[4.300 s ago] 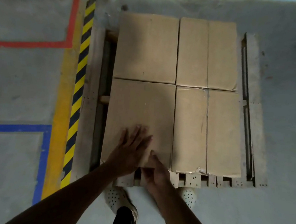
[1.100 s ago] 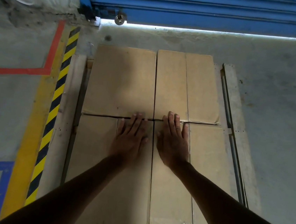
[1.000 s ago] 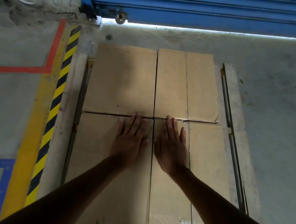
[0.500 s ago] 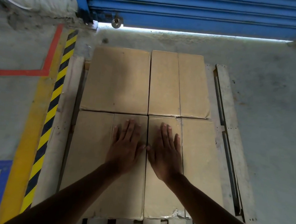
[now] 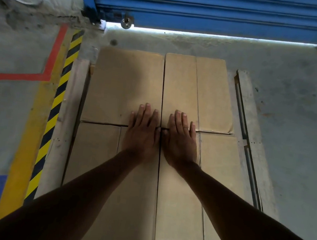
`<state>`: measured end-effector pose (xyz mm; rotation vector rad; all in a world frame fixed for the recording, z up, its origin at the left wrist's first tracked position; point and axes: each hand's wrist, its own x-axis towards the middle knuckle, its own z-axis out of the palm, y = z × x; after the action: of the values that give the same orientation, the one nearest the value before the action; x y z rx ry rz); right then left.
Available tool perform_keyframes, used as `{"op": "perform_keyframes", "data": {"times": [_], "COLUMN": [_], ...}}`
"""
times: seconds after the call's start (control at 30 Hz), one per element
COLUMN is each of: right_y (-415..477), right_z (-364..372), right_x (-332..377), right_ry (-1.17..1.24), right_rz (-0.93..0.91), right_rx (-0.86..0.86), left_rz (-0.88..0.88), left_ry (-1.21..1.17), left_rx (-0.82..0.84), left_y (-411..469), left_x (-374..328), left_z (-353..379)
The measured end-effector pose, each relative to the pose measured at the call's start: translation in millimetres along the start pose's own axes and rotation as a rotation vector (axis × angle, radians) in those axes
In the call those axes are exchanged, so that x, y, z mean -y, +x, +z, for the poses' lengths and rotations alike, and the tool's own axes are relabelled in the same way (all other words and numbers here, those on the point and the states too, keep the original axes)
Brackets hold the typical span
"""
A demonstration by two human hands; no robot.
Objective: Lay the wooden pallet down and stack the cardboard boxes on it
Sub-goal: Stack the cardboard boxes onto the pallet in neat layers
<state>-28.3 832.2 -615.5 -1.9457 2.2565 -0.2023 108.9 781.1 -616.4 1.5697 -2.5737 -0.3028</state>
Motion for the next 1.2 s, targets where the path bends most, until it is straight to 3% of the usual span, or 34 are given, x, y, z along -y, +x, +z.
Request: {"op": "perform_keyframes", "data": {"times": [0.17,1.2], "right_y": [-2.5,-2.5], "right_z": [2.8,7.3], "right_x": [-0.9,0.7], "right_ry": [-0.084,-0.064], "right_rz": [-0.007,0.003], "right_rx": [0.012,-0.020], "left_rz": [0.019,0.063], "left_ry": [-0.038,-0.069], "left_rx": [-0.019,-0.068], "left_y": [-2.3,-4.0], "left_x": [2.1,3.2], "left_z": [3.7,6.7]}}
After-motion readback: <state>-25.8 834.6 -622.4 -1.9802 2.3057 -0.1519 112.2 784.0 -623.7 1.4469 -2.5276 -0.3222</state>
